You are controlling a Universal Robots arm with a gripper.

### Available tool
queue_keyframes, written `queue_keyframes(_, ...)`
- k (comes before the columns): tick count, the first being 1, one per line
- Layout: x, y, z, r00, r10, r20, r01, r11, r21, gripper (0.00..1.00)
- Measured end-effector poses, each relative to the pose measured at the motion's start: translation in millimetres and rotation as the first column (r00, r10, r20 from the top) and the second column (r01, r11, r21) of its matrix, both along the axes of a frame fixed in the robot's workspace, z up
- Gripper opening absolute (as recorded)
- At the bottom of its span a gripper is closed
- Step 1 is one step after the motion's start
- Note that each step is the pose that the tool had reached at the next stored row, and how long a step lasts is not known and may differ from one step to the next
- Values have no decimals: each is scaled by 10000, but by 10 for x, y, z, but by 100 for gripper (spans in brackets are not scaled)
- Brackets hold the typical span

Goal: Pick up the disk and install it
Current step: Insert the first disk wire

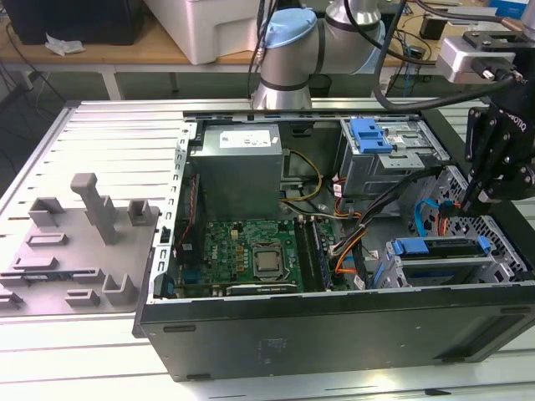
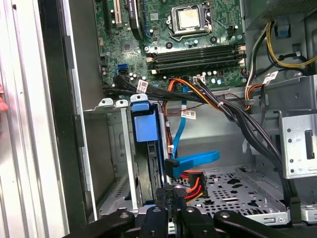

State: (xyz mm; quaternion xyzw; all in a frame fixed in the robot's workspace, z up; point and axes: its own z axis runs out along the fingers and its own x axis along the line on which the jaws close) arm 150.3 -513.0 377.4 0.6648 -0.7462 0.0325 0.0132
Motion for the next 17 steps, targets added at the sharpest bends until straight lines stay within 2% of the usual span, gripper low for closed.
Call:
queue_keyframes(7,0,-1,0,10000,25,0,-25,10000,-10,16)
queue_keyframes(9,0,-1,0,10000,91,-9,-91,9999,-72,16)
queue_keyframes(10,0,15,-5,9996,253,-97,-257,9985,-490,16)
queue_keyframes(11,1,29,-20,9991,404,-101,-409,9975,-570,16)
queue_keyframes(13,0,76,-55,9966,817,-106,-823,9945,-649,16)
queue_keyframes(17,0,109,-70,9950,993,-117,-999,9920,-769,16)
